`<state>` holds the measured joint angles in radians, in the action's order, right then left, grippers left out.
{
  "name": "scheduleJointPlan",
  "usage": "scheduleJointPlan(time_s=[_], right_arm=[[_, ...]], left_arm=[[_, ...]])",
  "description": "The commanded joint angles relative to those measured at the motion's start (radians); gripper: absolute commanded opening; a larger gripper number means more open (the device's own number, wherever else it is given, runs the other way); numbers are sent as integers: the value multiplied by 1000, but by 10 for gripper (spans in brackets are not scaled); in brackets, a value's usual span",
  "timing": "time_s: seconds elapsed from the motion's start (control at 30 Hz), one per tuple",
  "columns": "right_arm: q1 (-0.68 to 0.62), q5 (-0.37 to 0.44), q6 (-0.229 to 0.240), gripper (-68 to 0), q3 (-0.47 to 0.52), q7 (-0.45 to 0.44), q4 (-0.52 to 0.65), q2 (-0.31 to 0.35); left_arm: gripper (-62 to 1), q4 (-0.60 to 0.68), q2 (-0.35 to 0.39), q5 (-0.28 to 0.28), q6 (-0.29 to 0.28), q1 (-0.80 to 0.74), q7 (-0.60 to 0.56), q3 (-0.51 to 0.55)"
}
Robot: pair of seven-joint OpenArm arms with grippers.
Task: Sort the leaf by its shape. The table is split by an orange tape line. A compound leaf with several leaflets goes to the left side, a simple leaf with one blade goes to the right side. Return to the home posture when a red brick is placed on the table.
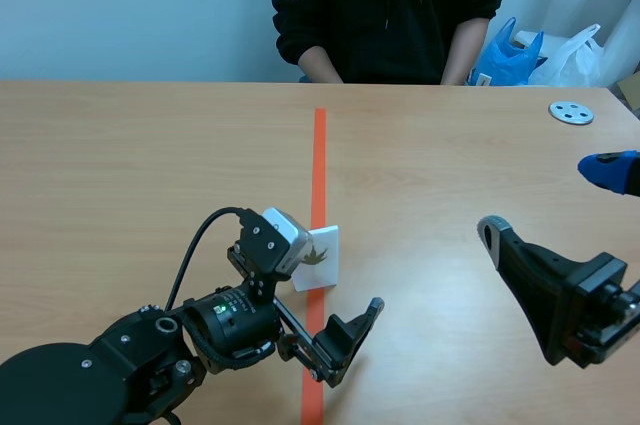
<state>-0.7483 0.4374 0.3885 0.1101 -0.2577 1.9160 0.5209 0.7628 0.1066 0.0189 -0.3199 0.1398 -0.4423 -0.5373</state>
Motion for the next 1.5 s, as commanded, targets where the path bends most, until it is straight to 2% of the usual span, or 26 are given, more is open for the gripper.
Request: scheduleJointPlan(time_s=[0.0,0.1,0.23,0.43,0.57,0.8,0.97,1.1,1.33,1.47], right_arm=[[0,15,1,4,14,-19,14,0],[0,15,1,4,14,-19,14,0],[0,15,1,4,14,-19,14,0],[0,15,1,4,14,-23,14,0],[0,19,1,4,14,-23,14,0],[0,19,1,4,14,-23,14,0],[0,19,1,4,14,-30,14,0],[0,19,1,4,14,-30,14,0],[0,19,1,4,14,-31,14,0],[0,19,1,4,14,-31,14,-1]], left_arm=[[11,23,-12,-6,30,18,-14,7],[-58,7,-23,-6,75,21,-12,7],[-189,-12,-22,-6,81,24,-14,7],[-334,-57,-20,-6,98,32,-15,7],[-445,-84,-20,-7,130,41,-14,7],[-552,-90,-20,-7,146,45,-41,7],[-554,-59,-16,-7,145,39,-39,7],[-554,23,0,-16,143,14,-2,8],[-554,238,47,-113,161,-9,208,14],[-554,332,58,-166,232,-3,296,79]])
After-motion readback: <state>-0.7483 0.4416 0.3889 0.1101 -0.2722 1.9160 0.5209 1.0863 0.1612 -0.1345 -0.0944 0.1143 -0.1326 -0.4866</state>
